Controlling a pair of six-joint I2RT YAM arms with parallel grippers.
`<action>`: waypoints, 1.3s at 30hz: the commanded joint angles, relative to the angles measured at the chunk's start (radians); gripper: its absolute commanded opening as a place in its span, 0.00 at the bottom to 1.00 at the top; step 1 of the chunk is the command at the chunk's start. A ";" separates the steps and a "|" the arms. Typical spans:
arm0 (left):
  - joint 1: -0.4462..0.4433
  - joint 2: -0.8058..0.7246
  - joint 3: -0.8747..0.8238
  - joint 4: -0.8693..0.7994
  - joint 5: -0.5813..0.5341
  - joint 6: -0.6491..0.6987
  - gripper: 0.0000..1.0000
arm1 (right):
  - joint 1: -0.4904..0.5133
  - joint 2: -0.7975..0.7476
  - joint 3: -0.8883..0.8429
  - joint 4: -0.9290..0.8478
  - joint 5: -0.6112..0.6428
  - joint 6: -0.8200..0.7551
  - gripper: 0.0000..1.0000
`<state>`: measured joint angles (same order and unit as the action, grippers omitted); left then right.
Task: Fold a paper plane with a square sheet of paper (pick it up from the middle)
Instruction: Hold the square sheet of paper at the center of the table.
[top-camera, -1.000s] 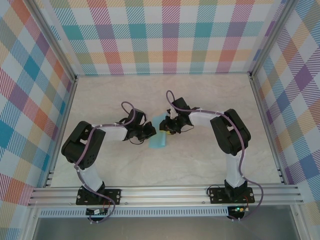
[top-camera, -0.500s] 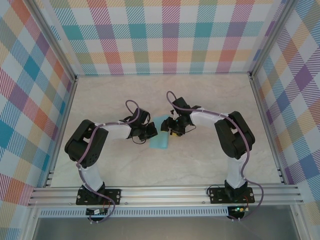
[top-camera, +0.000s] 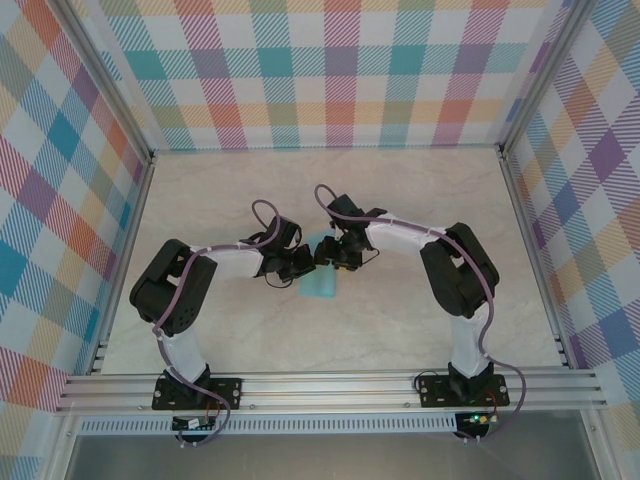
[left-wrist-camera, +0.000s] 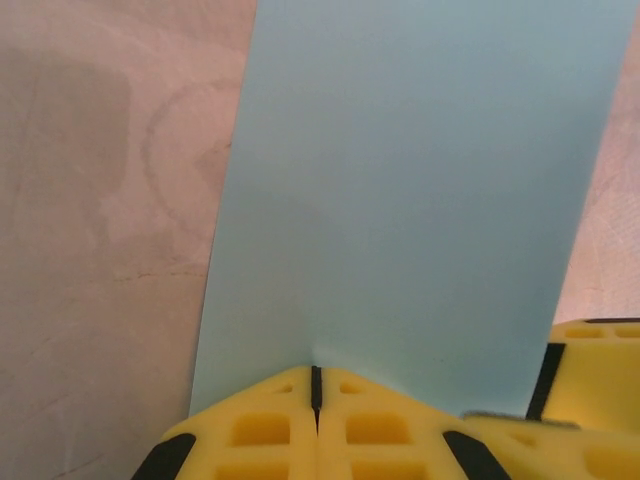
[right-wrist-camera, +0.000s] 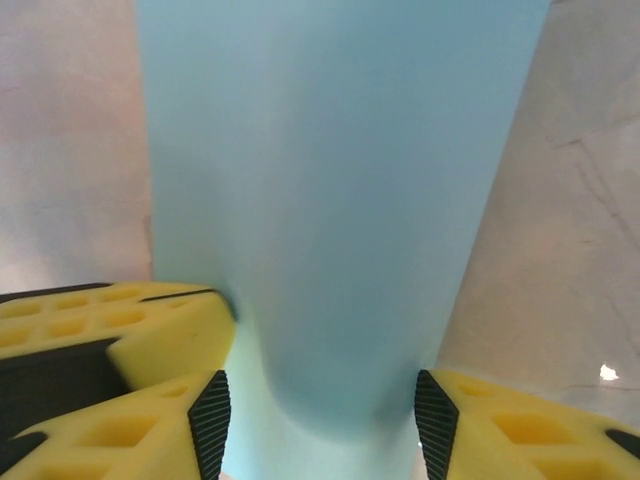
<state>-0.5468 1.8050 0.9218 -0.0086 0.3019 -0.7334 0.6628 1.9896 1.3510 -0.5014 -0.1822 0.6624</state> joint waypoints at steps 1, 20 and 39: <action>-0.018 -0.031 0.014 -0.055 0.004 -0.018 0.00 | 0.001 0.033 0.025 -0.043 0.024 -0.024 0.51; 0.058 -0.183 -0.029 -0.141 -0.130 -0.017 0.23 | -0.033 -0.002 -0.054 0.009 -0.003 -0.059 0.34; 0.107 -0.222 -0.041 -0.189 -0.134 0.020 0.35 | -0.079 0.013 -0.082 0.021 -0.073 -0.127 0.28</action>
<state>-0.4545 1.6131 0.8867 -0.1680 0.1658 -0.7357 0.5995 1.9965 1.3010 -0.4778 -0.2546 0.5598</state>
